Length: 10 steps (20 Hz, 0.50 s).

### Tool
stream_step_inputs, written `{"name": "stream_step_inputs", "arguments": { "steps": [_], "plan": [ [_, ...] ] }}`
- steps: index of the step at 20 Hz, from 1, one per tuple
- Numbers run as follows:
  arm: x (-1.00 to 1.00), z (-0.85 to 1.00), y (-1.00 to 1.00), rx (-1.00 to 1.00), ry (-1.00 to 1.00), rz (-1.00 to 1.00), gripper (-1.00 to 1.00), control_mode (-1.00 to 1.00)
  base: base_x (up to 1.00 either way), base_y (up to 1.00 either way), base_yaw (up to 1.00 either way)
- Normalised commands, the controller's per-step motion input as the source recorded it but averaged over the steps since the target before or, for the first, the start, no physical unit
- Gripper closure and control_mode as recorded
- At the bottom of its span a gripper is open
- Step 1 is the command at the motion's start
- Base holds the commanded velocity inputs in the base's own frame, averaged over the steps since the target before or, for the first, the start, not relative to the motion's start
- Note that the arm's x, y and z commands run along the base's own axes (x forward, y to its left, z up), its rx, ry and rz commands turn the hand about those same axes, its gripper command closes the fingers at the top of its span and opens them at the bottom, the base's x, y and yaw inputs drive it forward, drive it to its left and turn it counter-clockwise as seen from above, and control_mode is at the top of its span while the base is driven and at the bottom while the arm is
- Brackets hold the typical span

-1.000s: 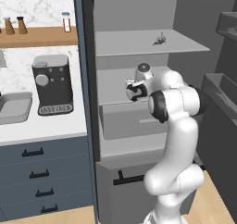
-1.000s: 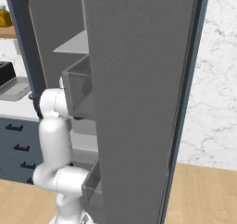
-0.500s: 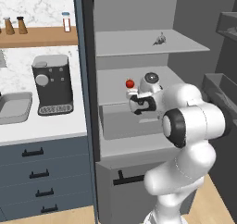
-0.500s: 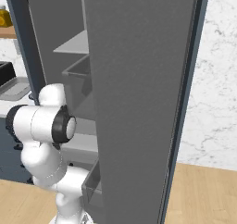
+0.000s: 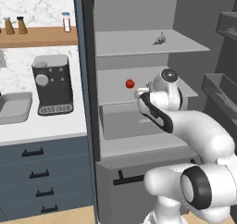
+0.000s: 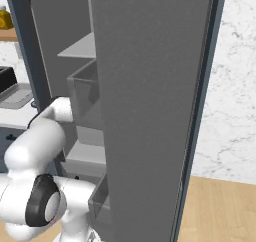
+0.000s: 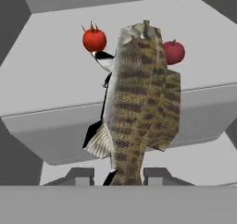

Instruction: Place one tomato and one fish in each tupperware on the nearby counter, to pack two identical lunches.

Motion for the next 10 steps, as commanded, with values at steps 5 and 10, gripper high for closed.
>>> {"name": "stream_step_inputs", "arguments": {
  "steps": [5,10],
  "plan": [
    [-1.0,0.02,0.04,0.0,0.05,0.02,1.0,-1.0,0.0,0.0,0.0],
    [-1.0,0.12,0.04,0.0,-0.01,0.02,1.0,-1.0,0.0,0.0,0.0]
  ]
}}
